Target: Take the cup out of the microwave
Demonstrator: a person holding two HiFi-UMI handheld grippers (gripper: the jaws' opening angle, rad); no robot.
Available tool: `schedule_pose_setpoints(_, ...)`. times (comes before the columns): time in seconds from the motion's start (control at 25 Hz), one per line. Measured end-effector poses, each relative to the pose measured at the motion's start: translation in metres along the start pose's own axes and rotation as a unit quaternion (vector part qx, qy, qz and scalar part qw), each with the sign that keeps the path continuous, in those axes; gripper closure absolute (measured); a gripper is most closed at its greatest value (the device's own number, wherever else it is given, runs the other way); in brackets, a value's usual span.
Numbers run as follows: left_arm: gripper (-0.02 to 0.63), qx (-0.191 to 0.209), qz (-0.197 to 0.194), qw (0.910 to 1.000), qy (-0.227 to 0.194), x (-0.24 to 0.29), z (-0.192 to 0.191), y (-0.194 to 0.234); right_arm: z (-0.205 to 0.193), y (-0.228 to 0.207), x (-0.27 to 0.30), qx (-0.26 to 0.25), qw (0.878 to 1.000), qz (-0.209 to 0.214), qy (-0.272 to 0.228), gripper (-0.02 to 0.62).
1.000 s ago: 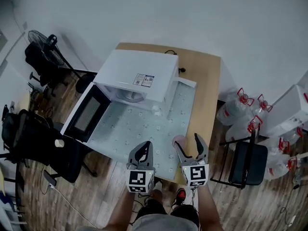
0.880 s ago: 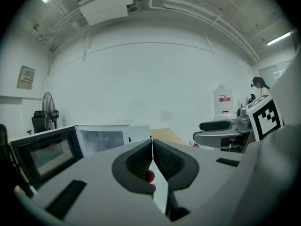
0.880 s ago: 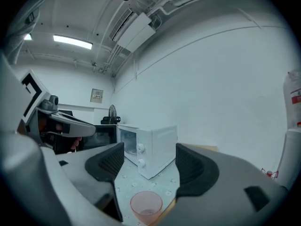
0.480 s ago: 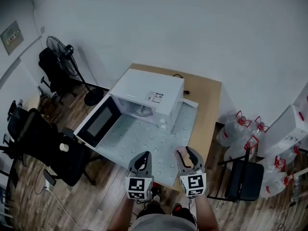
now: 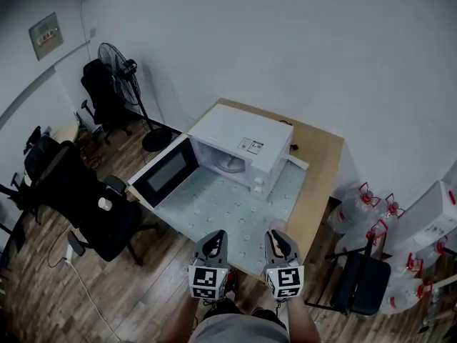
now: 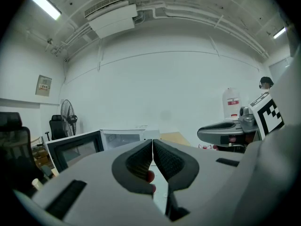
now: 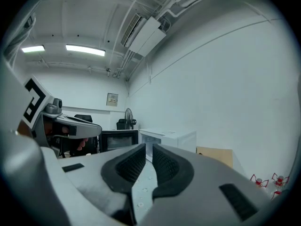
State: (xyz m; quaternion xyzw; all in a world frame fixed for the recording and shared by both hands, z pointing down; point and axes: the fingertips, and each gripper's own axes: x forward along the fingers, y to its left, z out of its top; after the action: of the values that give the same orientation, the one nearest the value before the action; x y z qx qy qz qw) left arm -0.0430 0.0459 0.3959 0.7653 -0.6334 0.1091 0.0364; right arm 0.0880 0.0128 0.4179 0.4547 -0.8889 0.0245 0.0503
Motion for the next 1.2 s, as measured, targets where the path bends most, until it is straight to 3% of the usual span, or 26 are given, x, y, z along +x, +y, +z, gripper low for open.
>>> schedule_pose_setpoints(0.24,0.581,-0.008,0.012,0.9999,0.000,-0.011,-0.005,0.004,0.000,0.014,-0.001,-0.007,1.000,0.014,0.003,0.575)
schedule_pose_setpoints(1.2,0.581,-0.006,0.010,0.9999,0.004,-0.015,-0.008,0.006,0.008,0.016,-0.004,-0.010,1.000,0.008,-0.007,0.575)
